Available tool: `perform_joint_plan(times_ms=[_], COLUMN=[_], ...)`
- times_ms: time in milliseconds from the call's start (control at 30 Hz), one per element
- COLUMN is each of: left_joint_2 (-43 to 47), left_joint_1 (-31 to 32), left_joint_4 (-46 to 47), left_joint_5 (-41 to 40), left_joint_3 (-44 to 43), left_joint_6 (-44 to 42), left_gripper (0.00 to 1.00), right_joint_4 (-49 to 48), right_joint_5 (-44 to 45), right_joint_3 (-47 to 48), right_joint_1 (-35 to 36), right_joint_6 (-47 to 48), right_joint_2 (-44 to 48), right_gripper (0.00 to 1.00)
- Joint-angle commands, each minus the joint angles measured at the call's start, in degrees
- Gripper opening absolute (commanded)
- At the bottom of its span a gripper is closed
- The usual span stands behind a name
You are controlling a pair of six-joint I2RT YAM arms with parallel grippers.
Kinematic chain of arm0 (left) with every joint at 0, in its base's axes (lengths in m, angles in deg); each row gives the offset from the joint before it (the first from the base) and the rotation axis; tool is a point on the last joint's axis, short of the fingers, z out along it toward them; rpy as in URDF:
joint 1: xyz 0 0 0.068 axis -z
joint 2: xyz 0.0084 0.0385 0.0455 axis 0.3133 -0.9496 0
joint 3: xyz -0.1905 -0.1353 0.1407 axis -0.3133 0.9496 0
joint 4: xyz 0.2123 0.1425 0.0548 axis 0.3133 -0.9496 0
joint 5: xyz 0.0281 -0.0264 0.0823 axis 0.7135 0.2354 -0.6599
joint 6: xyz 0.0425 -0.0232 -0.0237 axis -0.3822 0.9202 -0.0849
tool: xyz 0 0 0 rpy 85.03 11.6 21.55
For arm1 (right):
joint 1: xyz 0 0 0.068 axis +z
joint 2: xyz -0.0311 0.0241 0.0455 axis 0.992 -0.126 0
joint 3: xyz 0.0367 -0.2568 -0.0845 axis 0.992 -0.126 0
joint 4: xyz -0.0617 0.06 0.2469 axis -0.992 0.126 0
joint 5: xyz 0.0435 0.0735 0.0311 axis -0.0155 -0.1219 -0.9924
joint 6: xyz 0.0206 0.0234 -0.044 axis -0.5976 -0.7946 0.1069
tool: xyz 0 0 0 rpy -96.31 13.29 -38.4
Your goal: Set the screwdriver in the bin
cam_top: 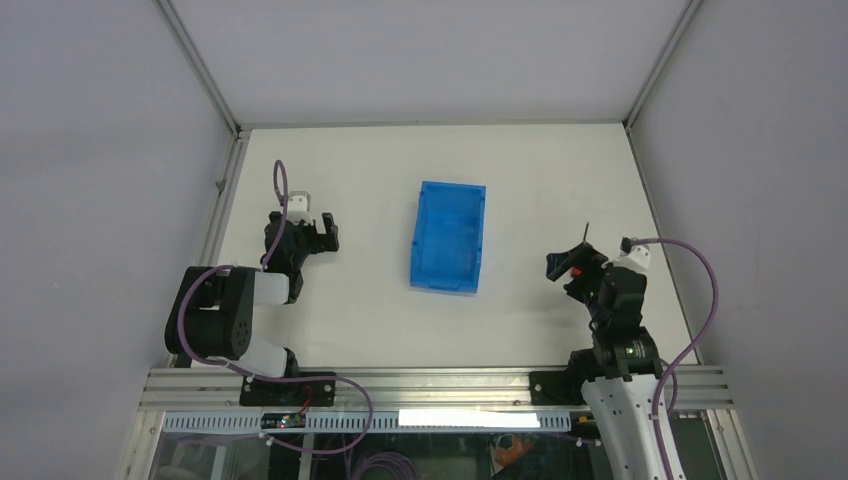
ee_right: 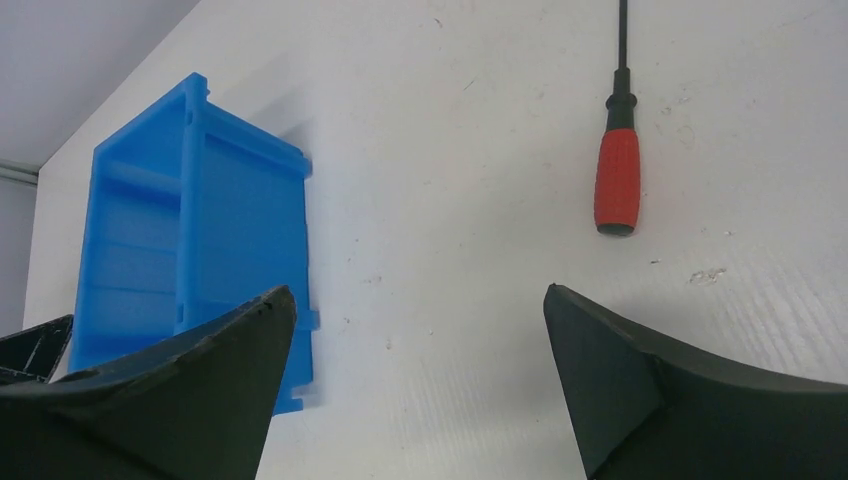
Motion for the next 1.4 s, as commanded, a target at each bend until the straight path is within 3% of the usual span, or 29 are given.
perform_joint_plan(times_ms=[0, 167, 333, 500, 667, 767, 867, 1033, 1367], left_joint_2=[-0.10, -0.12, -0.14, -0.10, -0.05, -0.11, -0.08, -0.13, -0.13], left_joint_1=[-0.74, -0.74, -0.74, -0.75, -0.74, -0.77, -0.74, -0.75, -0.74], left_joint_4=[3.85, 3.87, 3.88, 3.86, 3.87, 3.84, 3.85, 3.84, 3.84], left_joint_5=[1.28, 1.27, 1.29, 1.29, 1.30, 1.22, 1.34, 1.27, 1.27], left_joint_3=[-1.35, -1.35, -1.35, -1.35, -1.35, -1.35, -1.35, -1.35, -1.35], left_joint_6=[0.30, 0.30, 0.30, 0.30, 0.31, 0.30, 0.31, 0.31, 0.34], left_gripper=[0.99, 0.99, 0.99, 0.99, 0.99, 0.99, 0.99, 0.99, 0.99], right_joint_4=[-0.70, -3.91, -2.45, 10.63, 20.13, 22.71, 22.75, 15.33, 9.72], right_joint_5=[3.11, 2.64, 9.35, 14.54, 8.86, 2.38, 1.70, 0.46, 0.62], right_joint_3=[2.95, 11.68, 25.68, 43.76, 53.07, 53.73, 50.66, 40.62, 38.00], right_joint_1=[-0.05, 0.00, -0.03, -0.20, -3.20, -6.49, -7.78, -9.77, -13.22], right_joint_6=[0.31, 6.54, 10.68, 12.03, 14.82, 17.08, 17.84, 16.31, 15.92], right_joint_2=[0.15, -3.03, -12.94, -33.46, -52.43, -62.25, -69.17, -73.58, -81.92], right_gripper=[0.99, 0.99, 0.99, 0.99, 0.99, 0.99, 0.99, 0.97, 0.84])
